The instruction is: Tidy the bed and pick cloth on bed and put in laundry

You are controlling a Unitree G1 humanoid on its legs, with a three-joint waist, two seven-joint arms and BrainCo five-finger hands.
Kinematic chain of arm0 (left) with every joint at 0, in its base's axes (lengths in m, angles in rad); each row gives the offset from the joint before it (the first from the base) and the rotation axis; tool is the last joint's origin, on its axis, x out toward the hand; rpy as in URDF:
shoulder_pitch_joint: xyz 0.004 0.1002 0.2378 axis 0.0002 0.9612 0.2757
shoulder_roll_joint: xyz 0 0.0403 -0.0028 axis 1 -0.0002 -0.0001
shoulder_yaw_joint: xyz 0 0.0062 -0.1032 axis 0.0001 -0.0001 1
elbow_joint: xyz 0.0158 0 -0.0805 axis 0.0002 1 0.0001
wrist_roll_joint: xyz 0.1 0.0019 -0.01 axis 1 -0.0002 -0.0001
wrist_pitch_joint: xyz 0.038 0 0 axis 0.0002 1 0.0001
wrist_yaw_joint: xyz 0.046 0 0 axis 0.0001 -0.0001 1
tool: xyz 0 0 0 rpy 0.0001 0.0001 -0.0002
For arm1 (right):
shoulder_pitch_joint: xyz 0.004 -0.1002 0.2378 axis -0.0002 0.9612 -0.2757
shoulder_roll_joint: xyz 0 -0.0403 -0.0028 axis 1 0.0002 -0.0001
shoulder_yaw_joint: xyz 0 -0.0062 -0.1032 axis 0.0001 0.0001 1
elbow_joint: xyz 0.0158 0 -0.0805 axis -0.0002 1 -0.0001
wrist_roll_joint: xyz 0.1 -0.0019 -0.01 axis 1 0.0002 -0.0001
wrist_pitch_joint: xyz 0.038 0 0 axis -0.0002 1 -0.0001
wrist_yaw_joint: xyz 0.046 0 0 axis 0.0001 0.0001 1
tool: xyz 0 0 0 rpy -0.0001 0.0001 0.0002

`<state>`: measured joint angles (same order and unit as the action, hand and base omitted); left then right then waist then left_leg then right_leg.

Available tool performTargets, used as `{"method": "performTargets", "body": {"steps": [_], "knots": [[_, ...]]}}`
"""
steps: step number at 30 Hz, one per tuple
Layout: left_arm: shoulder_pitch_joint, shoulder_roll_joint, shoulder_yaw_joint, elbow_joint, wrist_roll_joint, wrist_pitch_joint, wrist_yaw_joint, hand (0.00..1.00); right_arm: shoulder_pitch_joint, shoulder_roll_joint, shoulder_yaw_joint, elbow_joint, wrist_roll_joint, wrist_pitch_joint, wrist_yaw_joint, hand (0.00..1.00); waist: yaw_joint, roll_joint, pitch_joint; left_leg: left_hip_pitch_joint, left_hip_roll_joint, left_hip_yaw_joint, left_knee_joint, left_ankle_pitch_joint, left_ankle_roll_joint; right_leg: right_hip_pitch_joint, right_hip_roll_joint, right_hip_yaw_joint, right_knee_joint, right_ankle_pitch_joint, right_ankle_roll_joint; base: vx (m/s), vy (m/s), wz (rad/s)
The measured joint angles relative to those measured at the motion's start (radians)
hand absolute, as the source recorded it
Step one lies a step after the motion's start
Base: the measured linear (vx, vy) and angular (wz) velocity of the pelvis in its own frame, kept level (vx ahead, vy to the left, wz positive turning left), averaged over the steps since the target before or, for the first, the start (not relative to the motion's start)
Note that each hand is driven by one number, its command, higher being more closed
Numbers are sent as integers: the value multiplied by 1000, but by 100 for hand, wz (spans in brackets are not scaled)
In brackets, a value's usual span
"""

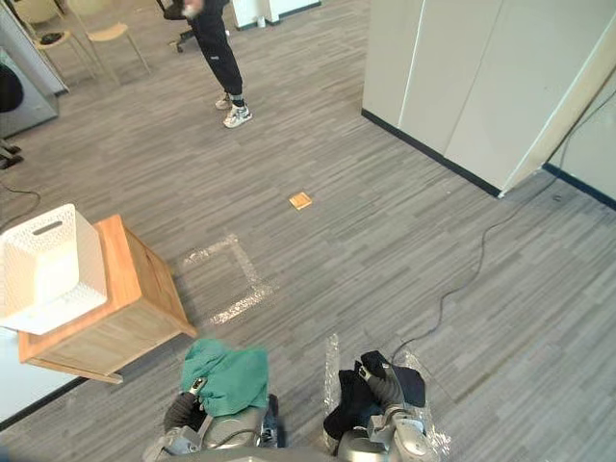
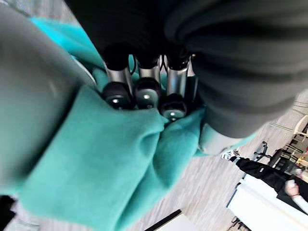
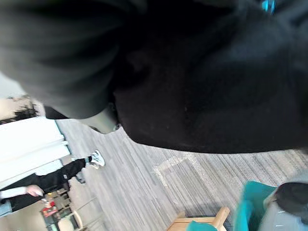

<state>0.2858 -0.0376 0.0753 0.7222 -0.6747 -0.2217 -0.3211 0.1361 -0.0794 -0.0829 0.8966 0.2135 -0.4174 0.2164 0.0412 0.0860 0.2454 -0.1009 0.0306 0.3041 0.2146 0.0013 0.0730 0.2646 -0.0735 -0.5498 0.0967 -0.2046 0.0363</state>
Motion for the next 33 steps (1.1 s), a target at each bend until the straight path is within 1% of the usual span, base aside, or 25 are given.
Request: {"method": "performTargets", "body": {"steps": [2, 4, 6, 8, 9, 10, 11, 12, 13, 14, 15, 17, 19, 20, 21, 22, 23, 24, 26, 27, 28, 29, 30, 32, 33], "knots": [[3, 20, -9, 6, 25, -38, 1, 100, 17, 16, -21, -8, 1, 20, -5, 100, 9, -32, -24, 55, -50, 4, -174, 66, 26, 4, -13, -68, -5, 4, 20, 325, -22, 119], [3, 39, -16, 20, 40, -67, 13, 100, 11, 34, -31, -12, 3, 20, -7, 100, 30, -67, -22, 58, -66, 18, -182, 70, 28, 28, -16, -112, -11, 16, 41, 255, -34, 87], [6, 60, -16, 54, 40, -82, 24, 100, 10, 48, -26, -15, 3, 20, -8, 100, 39, -93, -24, 88, -74, 40, -167, 65, 30, 79, -18, -125, -4, 54, 87, 227, -29, 62], [13, 62, -24, 59, 44, -96, 39, 100, 13, 64, -20, -20, 1, 20, -14, 100, 46, -101, -36, 111, -77, 58, -165, 44, 24, 95, -26, -125, 40, 66, 94, 149, -7, 44], [12, 54, -32, 59, 65, -97, 63, 100, 20, 61, -18, -21, -1, 22, -24, 100, 55, -94, -45, 123, -73, 66, -165, 14, 19, 79, -38, -129, 123, 65, 95, 142, 49, 58], [11, 48, -55, 57, 84, -97, 85, 100, 30, 57, -15, -31, -2, 31, -29, 100, 51, -65, -66, 131, -63, 62, -173, -30, 26, 30, -67, -141, 281, 64, 94, 204, 98, 67], [11, 48, -65, 53, 104, -99, 92, 100, 42, 52, -15, -41, -2, 36, -34, 100, 46, -61, -69, 144, -61, 54, -184, -52, 34, 4, -97, -150, 377, 64, 93, 241, 94, 88], [13, 67, -78, 43, 141, -99, 107, 100, 61, 52, -2, -63, -1, 44, -45, 100, 37, -86, -68, 174, -89, 22, -205, -67, 34, -50, -189, -145, 584, 88, 55, 307, 38, 96], [14, 91, -85, 47, 161, -92, 134, 100, 68, 51, 21, -83, -2, 59, -50, 100, 28, -103, -65, 210, -108, -23, -217, -84, 47, -108, -256, -114, 749, 182, -12, 298, -23, 93], [14, 100, -86, 47, 173, -88, 144, 100, 70, 53, 31, -92, -1, 64, -53, 100, 21, -110, -65, 222, -112, -43, -214, -92, 51, -129, -278, -94, 812, 220, -24, 329, -38, 78], [11, 109, -86, 47, 181, -82, 171, 100, 82, 52, 43, -103, 58, 102, -15, 100, 17, -119, -66, 228, -112, -62, -202, -106, 64, -183, -316, -62, 914, 169, -29, 272, -31, 50], [9, 112, -84, 48, 184, -75, 200, 100, 87, 48, 49, -109, 100, 120, 30, 100, 16, -122, -70, 244, -91, -89, -183, -116, 53, -262, -332, -18, 961, 111, -24, 344, -27, 57], [7, 111, -83, 48, 183, -74, 220, 100, 104, 47, 65, -141, 78, 16, 52, 100, 5, -120, -69, 254, -68, -120, -178, -121, 47, -333, -318, 18, 924, 70, 12, 325, -51, 58], [2, 111, -84, 49, 181, -74, 220, 100, 117, 44, 76, -173, 119, -98, 127, 100, -4, -114, -58, 267, -46, -146, -175, -122, 43, -355, -294, 34, 841, 43, 47, 269, -104, 52], [-6, 112, -83, 49, 172, -74, 220, 100, 128, 41, 78, -216, 145, -174, 184, 100, -21, -105, -49, 276, -26, -161, -172, -122, 42, -374, -245, 59, 722, 23, 69, 259, -124, 50], [-11, 113, -81, 49, 172, -74, 219, 100, 133, 40, 78, -234, 156, -200, 203, 100, -26, -101, -47, 278, -18, -171, -170, -123, 39, -384, -222, 76, 659, 18, 76, 245, -157, 38], [-16, 114, -78, 54, 171, -75, 219, 100, 134, 34, 78, -257, 171, -232, 226, 100, -32, -100, -45, 282, -3, -188, -164, -132, 23, -393, -184, 111, 555, 18, 76, 285, -242, 46], [-39, 119, -74, 63, 170, -81, 217, 100, 135, 28, 78, -268, 188, -264, 251, 100, -36, -116, -35, 297, 5, -217, -161, -150, -4, -397, -132, 174, 389, 27, 77, 234, -210, 53], [-63, 123, -75, 91, 171, -106, 211, 100, 146, 27, 78, -267, 211, -279, 261, 100, -38, -140, -28, 304, 2, -253, -161, -172, -37, -395, -103, 235, 211, 77, 74, 204, -270, 64], [-65, 137, -73, 105, 173, -133, 205, 100, 151, 29, 80, -248, 213, -276, 260, 100, -38, -164, -12, 314, -7, -281, -155, -191, -65, -375, -102, 270, 113, 187, 57, 246, -421, 66], [-69, 142, -74, 123, 174, -140, 205, 100, 153, 24, 79, -234, 214, -268, 258, 100, -42, -163, -11, 320, 6, -292, -150, -201, -79, -361, -88, 261, 113, 190, 24, 195, -354, 47], [-63, 133, -76, 131, 174, -145, 204, 100, 156, 19, 81, -223, 215, -261, 256, 100, -44, -140, -6, 330, 29, -290, -144, -212, -95, -351, -67, 251, 120, 173, 14, 194, -375, 12], [-45, 119, -83, 131, 175, -168, 195, 100, 152, 2, 91, -211, 216, -244, 251, 100, -40, -102, 1, 331, 62, -285, -134, -236, -123, -364, -44, 242, 166, 125, -13, 160, -273, -2], [-30, 113, -93, 133, 175, -181, 195, 100, 154, -1, 101, -203, 216, -214, 247, 100, -49, -78, 4, 333, 87, -286, -118, -257, -141, -372, -24, 233, 213, 82, -26, 142, -210, 0], [-24, 108, -94, 138, 173, -182, 195, 100, 160, -2, 124, -180, 279, -270, 297, 100, -48, -61, -2, 332, 111, -285, -92, -277, -157, -383, -8, 232, 247, 42, -40, 217, -220, -1]]}}
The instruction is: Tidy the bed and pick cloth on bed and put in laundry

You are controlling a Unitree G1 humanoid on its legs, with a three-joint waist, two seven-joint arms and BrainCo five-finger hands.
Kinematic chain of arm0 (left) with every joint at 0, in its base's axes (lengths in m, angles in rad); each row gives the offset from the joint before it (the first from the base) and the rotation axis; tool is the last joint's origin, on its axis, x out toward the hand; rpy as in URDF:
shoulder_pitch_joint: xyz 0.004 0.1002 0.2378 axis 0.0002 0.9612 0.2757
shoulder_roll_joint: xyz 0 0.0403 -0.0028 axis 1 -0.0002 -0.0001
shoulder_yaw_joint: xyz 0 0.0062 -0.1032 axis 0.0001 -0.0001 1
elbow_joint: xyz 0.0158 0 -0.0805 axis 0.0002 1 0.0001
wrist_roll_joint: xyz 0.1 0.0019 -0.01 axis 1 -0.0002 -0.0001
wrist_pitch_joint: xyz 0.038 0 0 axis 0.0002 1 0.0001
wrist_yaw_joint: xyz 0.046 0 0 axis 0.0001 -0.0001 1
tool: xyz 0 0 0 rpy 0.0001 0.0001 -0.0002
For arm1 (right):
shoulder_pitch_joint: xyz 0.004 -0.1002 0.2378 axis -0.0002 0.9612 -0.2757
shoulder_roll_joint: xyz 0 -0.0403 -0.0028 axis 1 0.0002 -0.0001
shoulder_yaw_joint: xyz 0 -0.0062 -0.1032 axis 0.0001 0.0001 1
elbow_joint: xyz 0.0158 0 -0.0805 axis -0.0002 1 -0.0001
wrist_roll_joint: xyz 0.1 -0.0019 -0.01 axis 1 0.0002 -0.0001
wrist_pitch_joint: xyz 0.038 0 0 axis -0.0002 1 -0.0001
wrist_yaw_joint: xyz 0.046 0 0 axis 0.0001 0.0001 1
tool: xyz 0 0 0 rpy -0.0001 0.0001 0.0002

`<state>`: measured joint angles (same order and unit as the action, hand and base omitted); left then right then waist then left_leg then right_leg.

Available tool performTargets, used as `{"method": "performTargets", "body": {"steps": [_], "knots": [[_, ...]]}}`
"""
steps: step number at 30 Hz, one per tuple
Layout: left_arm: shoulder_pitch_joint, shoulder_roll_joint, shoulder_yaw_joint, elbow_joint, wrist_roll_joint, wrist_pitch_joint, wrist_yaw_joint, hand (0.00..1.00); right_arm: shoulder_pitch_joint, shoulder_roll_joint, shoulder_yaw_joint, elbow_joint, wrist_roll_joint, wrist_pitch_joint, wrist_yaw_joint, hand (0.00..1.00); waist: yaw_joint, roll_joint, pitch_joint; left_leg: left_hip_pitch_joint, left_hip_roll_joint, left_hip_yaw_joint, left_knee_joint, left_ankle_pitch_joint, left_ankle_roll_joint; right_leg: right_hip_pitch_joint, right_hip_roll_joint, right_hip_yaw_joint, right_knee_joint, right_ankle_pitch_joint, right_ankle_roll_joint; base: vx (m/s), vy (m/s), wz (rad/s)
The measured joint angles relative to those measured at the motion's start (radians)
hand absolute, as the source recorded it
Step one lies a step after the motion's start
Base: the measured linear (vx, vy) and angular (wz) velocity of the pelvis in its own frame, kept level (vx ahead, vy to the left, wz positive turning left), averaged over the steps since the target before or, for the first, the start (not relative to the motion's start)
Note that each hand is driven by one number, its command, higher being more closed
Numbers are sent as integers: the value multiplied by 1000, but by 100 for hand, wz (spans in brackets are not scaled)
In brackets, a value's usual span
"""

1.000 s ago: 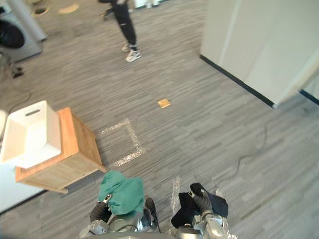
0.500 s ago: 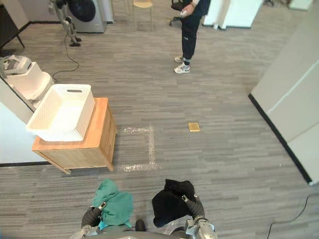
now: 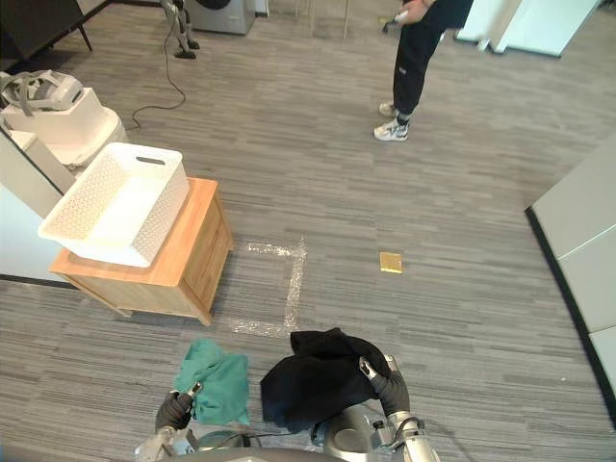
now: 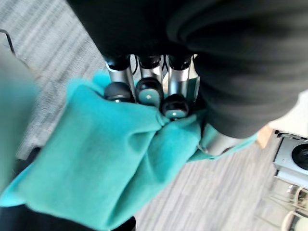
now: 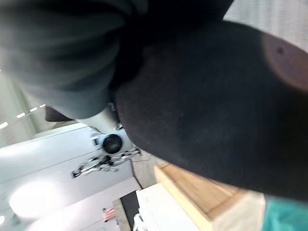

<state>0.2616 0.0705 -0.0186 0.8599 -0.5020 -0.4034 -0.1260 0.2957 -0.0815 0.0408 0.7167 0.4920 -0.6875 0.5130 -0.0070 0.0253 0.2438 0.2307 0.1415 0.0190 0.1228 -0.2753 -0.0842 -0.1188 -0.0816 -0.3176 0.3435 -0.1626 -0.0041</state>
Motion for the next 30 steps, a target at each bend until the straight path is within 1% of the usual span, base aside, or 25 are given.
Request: {"method": "performTargets", "body": {"steps": [1, 2, 3, 4, 5, 6, 7, 8, 9, 10, 11, 12, 13, 14, 15, 16, 18, 19, 20, 23, 25, 27, 28, 29, 30], "knots": [[8, -7, 2, 3, -10, -1, 0, 100, 11, 7, 24, -30, 67, -84, 44, 100, 2, 5, 0, -35, 3, 7, 108, -11, -16, 6, 8, -1, 4, -20, -13, 184, -178, -6], [9, -12, 3, 3, -20, -1, 0, 100, 18, 9, 36, -60, 76, -106, 47, 100, 1, 1, 0, -76, 3, 17, 192, -7, -19, 13, 7, 1, -7, -21, -13, 180, -213, -13], [26, -26, 11, -25, -31, -15, -7, 100, 32, 4, 51, -152, 59, -128, 31, 100, -4, 4, -1, -168, 20, 33, 407, 27, -26, 53, 17, 1, -51, -19, -12, 167, -173, -22], [36, -27, 9, -46, -25, -26, -6, 100, 46, -5, 60, -220, 33, -133, 14, 100, -4, 10, 3, -257, 51, 44, 598, 93, -30, 100, 31, 4, -89, -20, -13, 220, -196, -24], [40, -29, 5, -53, -18, -28, -6, 100, 47, -8, 63, -242, 22, -130, 5, 100, -4, 15, 4, -295, 70, 58, 686, 112, -28, 119, 38, 6, -105, -21, -19, 255, -107, -18], [42, -32, 0, -62, -18, -32, -6, 100, 44, -13, 59, -268, -2, -115, -10, 100, -2, 26, 8, -347, 99, 87, 812, 99, -10, 160, 46, 8, -126, -28, -34, 242, -79, -14], [48, -35, 1, -73, -18, -39, -6, 100, 43, -19, 46, -269, -15, -98, -16, 100, 2, 27, 9, -379, 103, 119, 846, 83, 3, 197, 45, 19, -148, -31, -39, 245, -66, -16], [56, -35, 1, -84, -19, -39, -7, 100, 45, -20, 39, -269, -20, -89, -16, 100, 3, 27, 8, -391, 98, 135, 830, 74, 3, 211, 44, 26, -162, -31, -39, 263, -32, -29], [75, -36, 3, -100, -19, -43, -20, 100, 51, -19, 18, -272, -26, -76, -4, 100, 7, 27, 9, -397, 81, 171, 734, 56, -5, 232, 37, 36, -184, -31, -39, 284, 30, -37], [85, -37, 3, -100, -19, -43, -29, 100, 61, -18, -6, -292, -25, -62, 15, 100, 9, 27, 9, -386, 50, 200, 564, 53, -11, 239, 26, 41, -188, -28, -40, 292, 64, -34], [88, -39, 3, -101, -20, -43, -30, 100, 73, -19, -20, -306, -24, -58, 29, 100, 7, 27, 9, -381, 31, 211, 476, 55, -11, 240, 21, 42, -188, -29, -31, 246, 86, -17], [90, -43, 4, -101, -21, -43, -31, 100, 90, -21, -45, -328, -24, -54, 59, 100, 3, 28, 8, -368, 1, 229, 320, 93, -10, 245, 15, 41, -185, -30, -20, 365, 144, -3], [92, -49, 5, -99, -24, -43, -42, 100, 118, -30, -82, -358, -21, -48, 104, 100, 2, 35, 7, -342, -36, 257, 116, 244, 59, 256, 12, 39, -184, -42, 3, 376, 153, -1], [92, -48, 12, -94, -26, -43, -44, 100, 123, -28, -94, -356, -15, -43, 119, 100, 6, 24, 5, -311, -53, 277, 75, 259, 75, 267, -1, 39, -191, -37, 13, 459, 170, 21], [94, -43, 23, -101, -30, -45, -55, 100, 145, -20, -106, -386, -1, -41, 155, 100, -1, -2, -4, -292, -82, 284, 22, 278, 72, 277, -19, 23, -219, -18, 38, 363, 117, 27], [93, -38, 25, -105, -32, -47, -63, 100, 157, -18, -110, -405, 2, -42, 174, 100, 0, -11, -4, -293, -89, 296, 19, 276, 75, 286, -26, 14, -236, -13, 45, 401, 118, 40], [95, -28, 31, -120, -35, -51, -76, 100, 176, -18, -111, -427, 17, -53, 236, 100, 6, -25, 0, -316, -89, 355, 89, 252, 111, 325, -35, -7, -284, 35, 63, 275, 99, 28], [99, -28, 31, -122, -35, -54, -85, 100, 181, -18, -110, -427, 17, -60, 275, 100, 13, -30, 1, -315, -84, 394, 144, 234, 138, 354, -43, -8, -288, 47, 73, 180, 82, 16], [102, -27, 31, -122, -35, -58, -89, 100, 184, -18, -110, -427, 17, -67, 293, 100, 18, -33, -1, -309, -82, 410, 159, 224, 150, 365, -46, -8, -287, 48, 74, 207, 75, 8], [121, -39, 34, -121, -35, -70, -108, 100, 186, -19, -111, -424, 26, -97, 351, 100, 27, -32, -21, -295, -73, 438, 184, 186, 150, 369, -51, -14, -242, 52, 79, 204, 28, 11], [145, -63, 56, -122, -27, -75, -109, 100, 196, -18, -119, -420, 34, -125, 389, 100, 26, -27, -34, -256, -69, 436, 136, 166, 141, 318, -55, -22, -100, 48, 85, 131, 58, 14], [168, -62, 62, -123, -16, -74, -115, 100, 207, -20, -134, -427, 34, -152, 398, 100, 21, -21, -69, -223, -74, 430, 70, 102, 149, 233, -81, -20, 103, 11, 137, 151, 64, 16], [166, -45, 94, -125, -15, -73, -117, 100, 186, -15, -135, -428, 33, -158, 398, 100, 21, -62, -54, -189, -114, 426, 65, 61, 163, 132, -163, 8, 378, 8, 169, 131, 38, 26], [167, -35, 102, -124, -13, -73, -116, 100, 181, -16, -136, -429, 33, -161, 399, 100, 16, -86, -52, -173, -136, 409, 67, 51, 165, 92, -200, 21, 480, 41, 182, 199, 27, 52], [175, -13, 100, -126, -5, -73, -114, 100, 194, -19, -136, -429, 34, -166, 396, 100, 1, -102, -58, -148, -153, 379, 66, 32, 168, 26, -245, 50, 629, 92, 167, 243, -14, 73]]}}
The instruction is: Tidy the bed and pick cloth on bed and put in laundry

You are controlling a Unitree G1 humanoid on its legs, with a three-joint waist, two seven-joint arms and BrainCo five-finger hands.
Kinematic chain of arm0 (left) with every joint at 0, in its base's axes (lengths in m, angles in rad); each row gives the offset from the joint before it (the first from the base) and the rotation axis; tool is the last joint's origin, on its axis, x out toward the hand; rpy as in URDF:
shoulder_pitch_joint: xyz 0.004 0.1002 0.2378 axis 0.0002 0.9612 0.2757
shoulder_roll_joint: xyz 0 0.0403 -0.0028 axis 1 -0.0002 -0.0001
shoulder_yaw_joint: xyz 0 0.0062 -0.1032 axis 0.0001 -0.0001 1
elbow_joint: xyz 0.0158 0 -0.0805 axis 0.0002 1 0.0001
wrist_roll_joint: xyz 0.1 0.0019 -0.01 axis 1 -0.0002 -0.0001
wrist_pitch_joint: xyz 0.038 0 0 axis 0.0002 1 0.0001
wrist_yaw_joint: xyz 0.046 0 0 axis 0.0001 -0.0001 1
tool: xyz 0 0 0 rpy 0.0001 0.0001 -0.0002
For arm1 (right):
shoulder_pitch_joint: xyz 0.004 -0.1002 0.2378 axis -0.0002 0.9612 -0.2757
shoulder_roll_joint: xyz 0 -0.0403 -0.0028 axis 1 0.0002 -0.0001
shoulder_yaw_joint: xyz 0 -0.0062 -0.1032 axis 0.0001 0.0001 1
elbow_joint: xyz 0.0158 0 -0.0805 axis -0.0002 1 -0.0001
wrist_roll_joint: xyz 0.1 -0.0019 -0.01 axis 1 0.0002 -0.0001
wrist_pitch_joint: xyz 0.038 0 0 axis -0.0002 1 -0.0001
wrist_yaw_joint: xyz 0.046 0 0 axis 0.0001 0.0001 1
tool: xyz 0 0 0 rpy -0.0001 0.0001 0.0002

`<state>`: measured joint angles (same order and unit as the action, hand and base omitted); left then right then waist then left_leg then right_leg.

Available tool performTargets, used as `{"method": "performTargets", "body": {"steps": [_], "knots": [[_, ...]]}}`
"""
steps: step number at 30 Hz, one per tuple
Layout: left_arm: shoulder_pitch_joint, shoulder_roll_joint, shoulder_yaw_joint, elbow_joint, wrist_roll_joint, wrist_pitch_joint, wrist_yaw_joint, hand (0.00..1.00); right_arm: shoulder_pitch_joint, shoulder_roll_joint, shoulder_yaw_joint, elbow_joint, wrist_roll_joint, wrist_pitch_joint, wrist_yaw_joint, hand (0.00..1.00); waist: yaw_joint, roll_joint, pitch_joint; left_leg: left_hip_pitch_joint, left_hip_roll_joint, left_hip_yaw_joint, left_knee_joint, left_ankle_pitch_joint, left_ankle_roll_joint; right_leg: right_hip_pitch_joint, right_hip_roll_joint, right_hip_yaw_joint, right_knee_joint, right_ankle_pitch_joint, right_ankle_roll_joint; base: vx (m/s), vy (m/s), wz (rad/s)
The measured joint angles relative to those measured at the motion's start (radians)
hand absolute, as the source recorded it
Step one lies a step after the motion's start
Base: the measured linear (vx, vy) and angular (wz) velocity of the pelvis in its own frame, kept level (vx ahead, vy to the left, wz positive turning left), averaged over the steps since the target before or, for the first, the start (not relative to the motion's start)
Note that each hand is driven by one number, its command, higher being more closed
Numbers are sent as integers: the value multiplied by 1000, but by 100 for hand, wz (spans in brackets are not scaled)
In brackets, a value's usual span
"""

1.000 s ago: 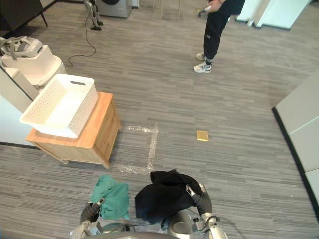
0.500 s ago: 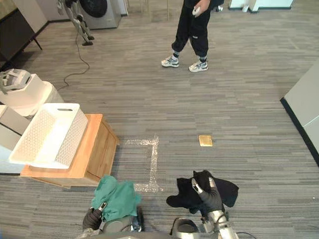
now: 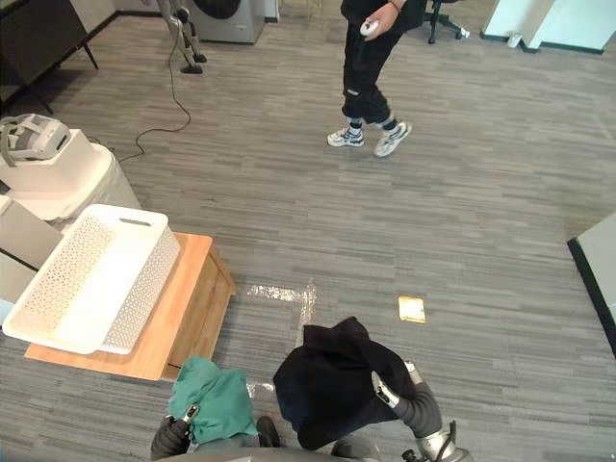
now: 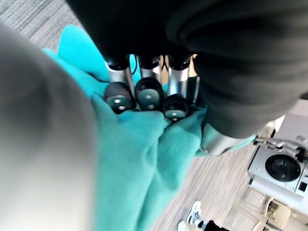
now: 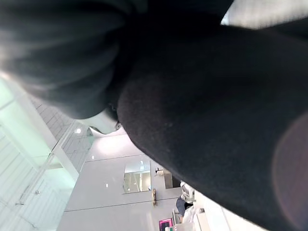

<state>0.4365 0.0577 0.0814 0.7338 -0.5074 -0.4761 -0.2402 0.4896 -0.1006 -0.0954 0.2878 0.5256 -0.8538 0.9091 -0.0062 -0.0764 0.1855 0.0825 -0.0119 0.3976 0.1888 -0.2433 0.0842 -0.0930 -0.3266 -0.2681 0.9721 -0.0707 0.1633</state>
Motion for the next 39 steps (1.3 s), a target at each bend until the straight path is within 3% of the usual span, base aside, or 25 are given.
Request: {"method": "performTargets", "body": {"steps": [1, 3, 5, 6, 7, 8, 9, 10, 11, 12, 14, 15, 16, 19, 21, 24, 25, 27, 28, 29, 30, 31, 35, 38, 39], "knots": [[-2, 14, -3, -4, 7, 1, 4, 100, 26, 1, 0, 10, -16, 27, -13, 100, -6, -6, -3, 26, 2, -36, 0, -14, -1, -43, -8, 8, 87, -37, -35, 274, -27, 80], [-13, 33, -4, -14, -5, 3, 16, 100, 65, 0, 3, 75, -90, 140, -47, 100, -21, -3, -4, 60, 20, -106, -16, -19, -11, -110, 8, 9, 105, -109, -59, 290, -77, 109], [-28, 34, -3, -40, -39, 22, 41, 100, 96, 4, 50, 193, -137, 133, -50, 100, -41, 12, 4, 95, 50, -183, -29, -8, -36, -155, 42, 14, 3, -165, -69, 347, -186, 137], [-39, 30, -3, -48, -61, 32, 52, 100, 109, 7, 98, 235, -174, 109, -75, 100, -58, 28, 11, 118, 78, -238, -36, -5, -42, -163, 90, 39, -135, -181, -75, 334, -253, 115], [-48, 30, -4, -48, -66, 34, 53, 100, 108, 14, 120, 240, -184, 84, -96, 100, -64, 30, 12, 124, 89, -263, -37, -3, -46, -163, 117, 64, -228, -179, -73, 391, -355, 130], [-70, 31, -12, -49, -72, 37, 53, 100, 93, 25, 159, 237, -201, 59, -152, 100, -65, 26, 10, 132, 101, -307, -36, -3, -64, -158, 158, 131, -422, -150, -64, 321, -360, 136], [-87, 36, -35, -67, -72, 36, 53, 100, 76, 35, 191, 221, -220, 62, -227, 100, -62, 4, 3, 133, 93, -343, -34, -22, -107, -136, 166, 208, -634, -80, -58, 331, -379, 145], [-98, 39, -45, -71, -72, 37, 54, 100, 74, 47, 202, 217, -225, 68, -264, 100, -63, -3, 4, 138, 95, -362, -34, -41, -139, -120, 168, 213, -641, 14, -75, 328, -332, 126], [-112, -1, -83, -69, -72, 44, 54, 100, 11, 32, 199, 227, -226, 105, -341, 100, -44, 39, 8, 143, 129, -355, -41, -50, -157, -104, 184, 173, -617, -8, -84, 306, -274, 96], [-102, -22, -108, -88, -73, 43, 48, 100, -48, 32, 203, 216, -225, 143, -413, 100, -34, 58, 12, 142, 136, -353, -48, -34, -152, -106, 184, 173, -566, -45, -90, 282, -236, 76], [-96, -33, -118, -89, -105, 43, 47, 100, -118, 30, 224, 210, -221, 209, -488, 100, -24, 77, 8, 164, 154, -362, -66, -13, -176, -102, 185, 161, -512, -87, -106, 218, -193, 59], [-98, -30, -112, -91, -130, 43, 48, 100, -153, 33, 234, 204, -221, 256, -526, 100, -20, 83, 6, 169, 165, -363, -65, -3, -181, -91, 186, 146, -499, -105, -113, 162, -159, 40], [-99, -30, -109, -95, -138, 43, 49, 100, -163, 33, 236, 203, -220, 275, -538, 100, -17, 82, 5, 169, 169, -363, -62, 1, -184, -85, 190, 140, -499, -113, -114, 115, -153, 30], [-91, -34, -79, -142, -150, 60, 57, 100, -180, 48, 260, 196, -216, 368, -564, 100, 1, 59, 6, 120, 176, -379, 64, 3, -194, -38, 189, 117, -521, -184, -114, 62, -144, 35], [-53, -53, -75, -205, -150, 80, 63, 100, -157, 48, 280, 155, -222, 429, -575, 100, -1, 65, 7, -18, 207, -371, 329, 49, -207, 40, 201, 78, -617, -178, -112, 67, -117, 50], [-29, -61, -73, -236, -149, 80, 52, 100, -134, 55, 284, 117, -238, 455, -583, 100, 8, 61, 13, -141, 263, -279, 551, 169, -192, 140, 206, 29, -727, -149, -140, 166, -87, 49], [-25, -61, -79, -237, -147, 81, 48, 100, -136, 51, 272, 109, -239, 460, -590, 100, 16, 52, 16, -150, 266, -231, 549, 112, -170, 166, 195, 0, -747, -142, -150, 167, -56, 58], [-29, -65, -88, -237, -142, 83, 43, 100, -153, 44, 233, 99, -245, 467, -601, 100, 16, 67, 19, -159, 231, -150, 428, 47, -178, 192, 175, -31, -765, -132, -137, 194, 37, 62], [-29, -70, -91, -237, -135, 83, 43, 100, -177, 37, 210, 101, -252, 474, -603, 100, 16, 83, 19, -155, 179, -103, 275, 49, -184, 204, 154, -62, -762, -125, -123, 216, 114, 63], [-29, -73, -92, -237, -130, 84, 43, 100, -187, 36, 195, 101, -257, 477, -603, 100, 15, 95, 19, -152, 149, -78, 177, 94, -172, 210, 148, -77, -761, -126, -117, 197, 140, 81], [-33, -69, -94, -240, -127, 84, 43, 100, -199, 42, 176, 105, -264, 486, -607, 100, 15, 102, 18, -105, 116, -19, 50, 131, -95, 229, 142, -93, -766, -127, -103, 195, 110, 100], [-33, -64, -94, -249, -124, 84, 43, 100, -204, 44, 177, 103, -271, 492, -609, 100, 14, 86, 13, -76, 75, -32, -33, 171, -80, 243, 128, -103, -786, -117, -89, 185, 96, 91], [-24, -34, -93, -253, -79, 84, 43, 100, -242, 57, 197, 104, -285, 492, -609, 100, 60, 49, 27, -80, 55, -18, -23, 176, -69, 311, 124, -103, -894, -75, -72, 177, 37, 25], [-22, -32, -95, -262, -51, 78, 41, 100, -252, 57, 220, 104, -298, 491, -611, 100, 57, 49, 26, -86, 72, 34, 36, 164, -61, 332, 125, -101, -893, -58, -74, 80, -7, 3], [-19, -46, -96, -286, -51, 78, 43, 100, -258, 52, 227, 104, -307, 491, -615, 100, 57, 55, 26, -92, 86, 38, 62, 131, -56, 322, 131, -105, -863, -59, -73, 0, 0, 0]]}}
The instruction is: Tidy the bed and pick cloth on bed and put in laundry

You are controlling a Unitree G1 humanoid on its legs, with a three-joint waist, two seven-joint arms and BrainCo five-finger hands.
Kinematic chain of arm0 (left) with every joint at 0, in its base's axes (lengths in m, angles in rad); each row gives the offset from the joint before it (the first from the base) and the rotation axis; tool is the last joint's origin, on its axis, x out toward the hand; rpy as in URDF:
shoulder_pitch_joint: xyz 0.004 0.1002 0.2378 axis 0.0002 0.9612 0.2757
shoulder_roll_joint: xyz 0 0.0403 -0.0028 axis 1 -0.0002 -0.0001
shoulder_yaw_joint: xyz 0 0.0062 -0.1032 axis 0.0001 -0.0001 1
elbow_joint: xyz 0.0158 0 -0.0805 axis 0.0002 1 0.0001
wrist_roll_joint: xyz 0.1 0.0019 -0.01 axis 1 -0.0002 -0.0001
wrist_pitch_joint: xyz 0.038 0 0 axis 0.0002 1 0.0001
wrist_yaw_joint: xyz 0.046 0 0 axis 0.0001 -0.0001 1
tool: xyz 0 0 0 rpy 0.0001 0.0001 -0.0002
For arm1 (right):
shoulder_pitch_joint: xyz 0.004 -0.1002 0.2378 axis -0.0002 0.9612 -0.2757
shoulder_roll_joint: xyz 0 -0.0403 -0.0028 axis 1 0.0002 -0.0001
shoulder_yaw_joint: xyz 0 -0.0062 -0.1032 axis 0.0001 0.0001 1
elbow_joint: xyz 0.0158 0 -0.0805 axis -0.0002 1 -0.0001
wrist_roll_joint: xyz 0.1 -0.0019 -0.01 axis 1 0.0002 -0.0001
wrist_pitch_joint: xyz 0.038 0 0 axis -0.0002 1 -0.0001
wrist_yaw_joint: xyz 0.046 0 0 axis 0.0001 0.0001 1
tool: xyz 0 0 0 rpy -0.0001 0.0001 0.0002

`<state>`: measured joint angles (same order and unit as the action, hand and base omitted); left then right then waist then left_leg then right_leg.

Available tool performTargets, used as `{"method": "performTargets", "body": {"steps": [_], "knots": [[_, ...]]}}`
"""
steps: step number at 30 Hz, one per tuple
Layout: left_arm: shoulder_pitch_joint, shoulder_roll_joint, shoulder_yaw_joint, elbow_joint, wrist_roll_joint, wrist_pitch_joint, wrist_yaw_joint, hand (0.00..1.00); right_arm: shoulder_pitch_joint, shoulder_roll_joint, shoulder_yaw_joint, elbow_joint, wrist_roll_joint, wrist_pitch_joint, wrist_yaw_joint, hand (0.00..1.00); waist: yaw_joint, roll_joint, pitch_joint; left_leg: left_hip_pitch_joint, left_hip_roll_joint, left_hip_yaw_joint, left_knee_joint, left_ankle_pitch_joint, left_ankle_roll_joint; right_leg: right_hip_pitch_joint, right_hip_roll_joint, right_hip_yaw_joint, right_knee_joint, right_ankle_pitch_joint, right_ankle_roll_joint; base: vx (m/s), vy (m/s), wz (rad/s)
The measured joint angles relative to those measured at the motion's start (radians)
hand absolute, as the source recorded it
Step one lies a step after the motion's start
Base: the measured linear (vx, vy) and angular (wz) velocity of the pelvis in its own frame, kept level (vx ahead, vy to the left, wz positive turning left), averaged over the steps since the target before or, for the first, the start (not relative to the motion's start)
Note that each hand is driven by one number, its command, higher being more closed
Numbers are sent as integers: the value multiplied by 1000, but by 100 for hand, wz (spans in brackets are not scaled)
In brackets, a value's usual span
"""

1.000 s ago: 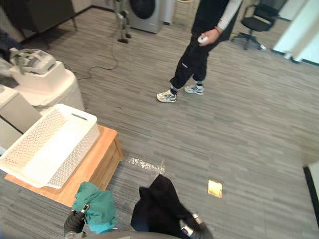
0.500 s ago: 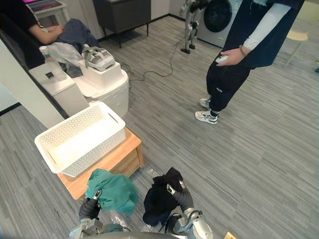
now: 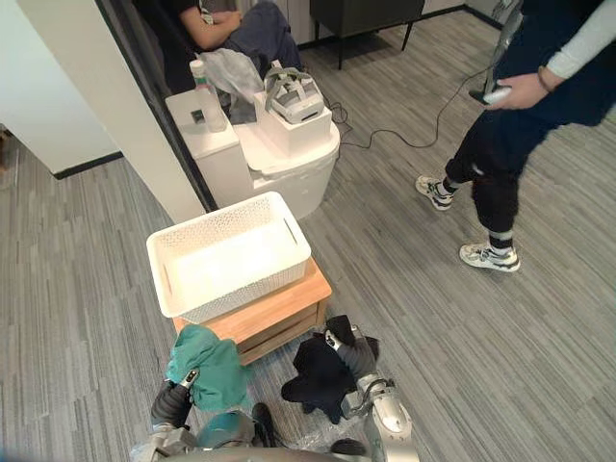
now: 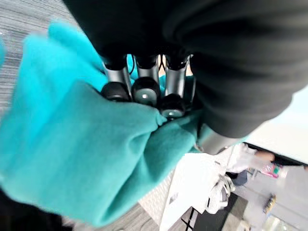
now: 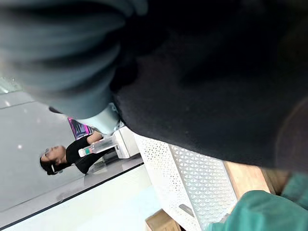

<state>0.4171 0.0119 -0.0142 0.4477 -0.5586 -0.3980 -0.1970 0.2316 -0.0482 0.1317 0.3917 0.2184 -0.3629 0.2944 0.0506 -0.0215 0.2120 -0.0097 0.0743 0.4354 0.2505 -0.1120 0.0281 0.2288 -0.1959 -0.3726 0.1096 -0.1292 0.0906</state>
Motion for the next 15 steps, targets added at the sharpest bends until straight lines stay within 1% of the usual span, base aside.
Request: {"method": "performTargets", "body": {"steps": [1, 2, 3, 4, 5, 6, 7, 8, 9, 11, 12, 13, 14, 15], "knots": [[0, -8, -7, -11, 1, 0, 0, 100, -2, -7, 3, 0, -5, 0, -2, 100, -2, 9, -4, -8, 14, -1, 13, -24, 3, -14, 7, 1, 31, -5, 6, 9, 26, 7], [-2, -11, -17, -30, 1, 2, 0, 100, 2, -15, 3, 1, -5, 1, -6, 100, -3, 17, -8, -4, 27, 0, 22, -52, 11, -30, 7, 1, 87, -22, 16, 13, 62, 18], [-11, -7, -21, -54, 1, 3, 1, 100, -2, -15, 5, 1, -3, 1, -14, 100, -5, 16, -8, 10, 31, -3, 22, -105, 6, -85, -24, 8, 249, -77, 42, 8, 38, 17], [-18, -2, -18, -56, 2, 3, 3, 100, -7, -12, 12, 1, -3, 1, -19, 100, -4, -2, 0, 16, 19, -1, 25, -112, 9, -120, -53, 22, 342, -96, 44, -2, 30, 12], [-19, -1, -11, -62, 2, 5, 6, 100, -20, -12, 30, 0, -3, 1, -22, 100, -3, -23, 12, 30, -1, -6, 23, -119, 10, -187, -95, 49, 504, -93, 43, -5, 29, 17], [-17, 9, -12, -69, 3, 16, 10, 100, -27, -8, 51, 0, -4, 1, -29, 100, -10, -47, 22, 52, -24, -28, 20, -128, 18, -271, -142, 94, 697, -25, 25, 61, 41, 44], [-17, 20, -20, -69, 3, 24, 13, 100, -27, -11, 61, 0, -4, 1, -39, 100, -17, -45, 28, 71, -26, -56, 21, -132, 20, -320, -150, 125, 796, 18, 25, 121, 51, 89], [-15, 34, -33, -70, 5, 26, 17, 100, -28, -6, 86, -5, -4, 0, -59, 100, -29, -42, 27, 83, -16, -103, 18, -136, 22, -350, -132, 145, 820, -51, 15, 170, 28, 128], [-20, 50, -34, -72, 18, 25, 23, 100, -29, -1, 109, -23, -3, -2, -81, 100, -35, -42, 27, 87, -4, -155, 10, -136, 21, -372, -101, 152, 781, -81, 8, 140, 5, 128], [-33, 65, -33, -72, 32, 26, 26, 100, -29, 2, 124, -47, -2, -5, -107, 100, -35, -41, 27, 97, 3, -220, -9, -133, 17, -398, -59, 173, 681, -94, 11, 161, -46, 117], [-32, 75, -36, -72, 35, 28, 28, 100, -27, 2, 125, -72, 1, -6, -136, 100, -44, -37, 25, 100, 10, -267, -15, -134, 10, -409, -19, 213, 569, -92, 15, 218, -121, 140], [-32, 84, -36, -71, 38, 30, 28, 100, -20, 0, 123, -111, 8, -6, -170, 100, -52, -36, 23, 97, 12, -310, -23, -134, -5, -414, 25, 276, 442, -80, 32, 202, -146, 128], [-32, 88, -36, -71, 38, 31, 27, 100, -13, 0, 119, -132, 12, -6, -183, 100, -54, -38, 21, 97, 10, -332, -24, -130, -21, -412, 41, 309, 379, -69, 40, 247, -197, 115], [-30, 100, -35, -71, 38, 31, 25, 100, 1, 1, 114, -159, 26, -16, -199, 100, -58, -55, 9, 99, -3, -365, -25, -131, -43, -403, 60, 360, 244, 2, 29, 322, -250, 100]]}}
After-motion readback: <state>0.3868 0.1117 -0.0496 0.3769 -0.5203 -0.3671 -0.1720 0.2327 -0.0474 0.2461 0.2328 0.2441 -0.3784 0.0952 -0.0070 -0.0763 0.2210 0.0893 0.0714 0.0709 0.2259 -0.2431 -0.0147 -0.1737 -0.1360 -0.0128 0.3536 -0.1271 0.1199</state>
